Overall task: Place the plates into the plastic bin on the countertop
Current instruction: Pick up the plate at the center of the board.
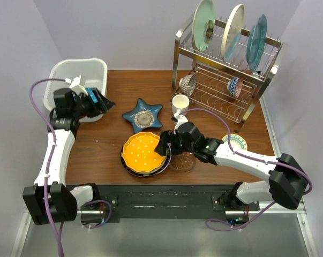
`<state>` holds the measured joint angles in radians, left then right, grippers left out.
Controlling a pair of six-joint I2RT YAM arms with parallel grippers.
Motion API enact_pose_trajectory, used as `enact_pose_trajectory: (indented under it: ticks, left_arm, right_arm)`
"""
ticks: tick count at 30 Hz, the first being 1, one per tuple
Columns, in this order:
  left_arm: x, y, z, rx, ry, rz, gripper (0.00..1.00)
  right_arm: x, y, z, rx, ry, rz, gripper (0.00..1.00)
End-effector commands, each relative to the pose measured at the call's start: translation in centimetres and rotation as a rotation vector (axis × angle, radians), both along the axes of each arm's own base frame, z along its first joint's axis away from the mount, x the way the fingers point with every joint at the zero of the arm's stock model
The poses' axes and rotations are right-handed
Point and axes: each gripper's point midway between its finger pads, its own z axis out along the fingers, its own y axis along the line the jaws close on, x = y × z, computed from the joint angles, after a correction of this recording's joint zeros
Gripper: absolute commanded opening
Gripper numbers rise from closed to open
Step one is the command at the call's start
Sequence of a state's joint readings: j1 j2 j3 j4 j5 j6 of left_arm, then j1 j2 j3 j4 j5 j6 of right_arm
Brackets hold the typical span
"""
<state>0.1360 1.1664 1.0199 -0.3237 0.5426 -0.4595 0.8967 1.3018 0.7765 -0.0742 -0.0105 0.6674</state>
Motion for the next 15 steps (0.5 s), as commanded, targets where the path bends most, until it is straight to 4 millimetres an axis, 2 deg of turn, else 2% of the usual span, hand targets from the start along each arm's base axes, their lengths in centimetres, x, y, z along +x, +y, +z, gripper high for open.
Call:
enact_pose_trajectory:
  ticks: [1, 2, 4, 5, 9, 13, 15]
  left_arm:
    - [-2.3, -1.9, -1.6, -0.030, 0.011, -0.030, 0.80]
    - [-3.0, -2.0, -3.1, -0.039, 0.049, -0.020, 0.80]
    - [-4.1, -2.0, -4.1, -0.045, 0.068, -0.008, 0.80]
    - [-4.8, -2.1, -5.5, -0.054, 0.101, -0.008, 0.80]
    - [-6.6, -2.3, -7.7, -0.058, 0.153, -0.010, 0.79]
    - [-7.7, -2.4, -8.9, -0.056, 0.170, -0.011, 0.79]
    - [-8.4, -2.5, -10.1, -0.060, 0.199, -0.008, 0.79]
  right_arm:
    - [0.1, 0.2, 1.2, 0.047, -0.026, -0.017, 0.92]
    - [0.1, 0.2, 1.2, 0.047, -0.024, -0.018, 0.92]
    - [-0.3, 0.6, 1.2, 0.063, -0.008, 0.005, 0.90]
    - [-0.4, 0.7, 1.2, 0.069, -0.008, 0.013, 0.89]
    - [-0.9, 0.9, 0.6, 0.075, 0.010, 0.033, 0.83]
    - [-0.7, 1.5, 1.0, 0.106, 0.001, 0.044, 0.61]
    - [-0.7, 1.7, 0.8, 0.103, 0.010, 0.048, 0.52]
